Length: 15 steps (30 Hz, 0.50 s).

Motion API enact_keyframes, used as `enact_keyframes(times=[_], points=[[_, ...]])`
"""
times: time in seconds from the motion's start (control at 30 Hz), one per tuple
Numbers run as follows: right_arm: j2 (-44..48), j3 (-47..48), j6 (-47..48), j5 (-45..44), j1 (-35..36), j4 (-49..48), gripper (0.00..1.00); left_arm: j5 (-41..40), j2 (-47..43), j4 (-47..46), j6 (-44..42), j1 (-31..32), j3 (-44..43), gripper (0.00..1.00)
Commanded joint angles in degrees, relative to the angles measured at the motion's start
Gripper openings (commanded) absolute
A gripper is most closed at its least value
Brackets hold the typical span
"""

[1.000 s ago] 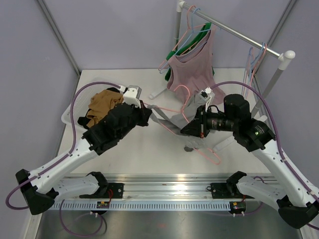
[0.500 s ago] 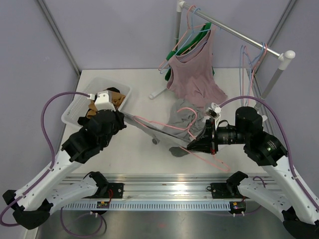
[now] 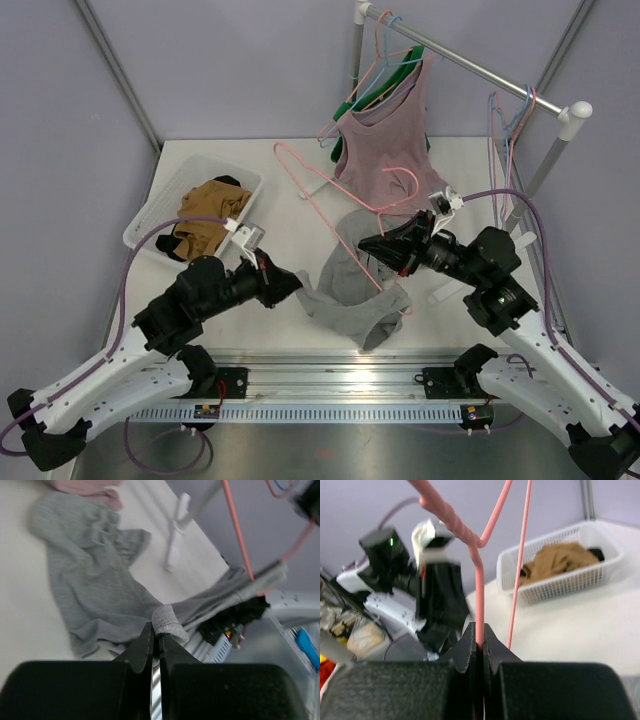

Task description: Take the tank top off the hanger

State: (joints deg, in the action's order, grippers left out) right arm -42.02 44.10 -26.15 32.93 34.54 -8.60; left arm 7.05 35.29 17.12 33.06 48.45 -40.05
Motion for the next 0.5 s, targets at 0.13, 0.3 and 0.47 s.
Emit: enact_keyframes(times=[0.13, 0.3, 0.47], points=[[-6.50, 1.95, -5.85, -8.22, 0.44, -32.29, 0.00, -2.27, 2.94, -3.70, 0.25, 12.89, 0.51, 0.00], [-2.37, 0.92, -0.13, -13.41, 0.44, -31.12, 0.00, -8.26, 6.02, 2.38, 0.51, 13.78, -0.55, 0.00], [1.06, 10.54, 3.37, -19.81, 0.44, -1.33, 0.00, -16.69, 8.21, 10.02, 0.52, 14.04, -5.11, 0.07]])
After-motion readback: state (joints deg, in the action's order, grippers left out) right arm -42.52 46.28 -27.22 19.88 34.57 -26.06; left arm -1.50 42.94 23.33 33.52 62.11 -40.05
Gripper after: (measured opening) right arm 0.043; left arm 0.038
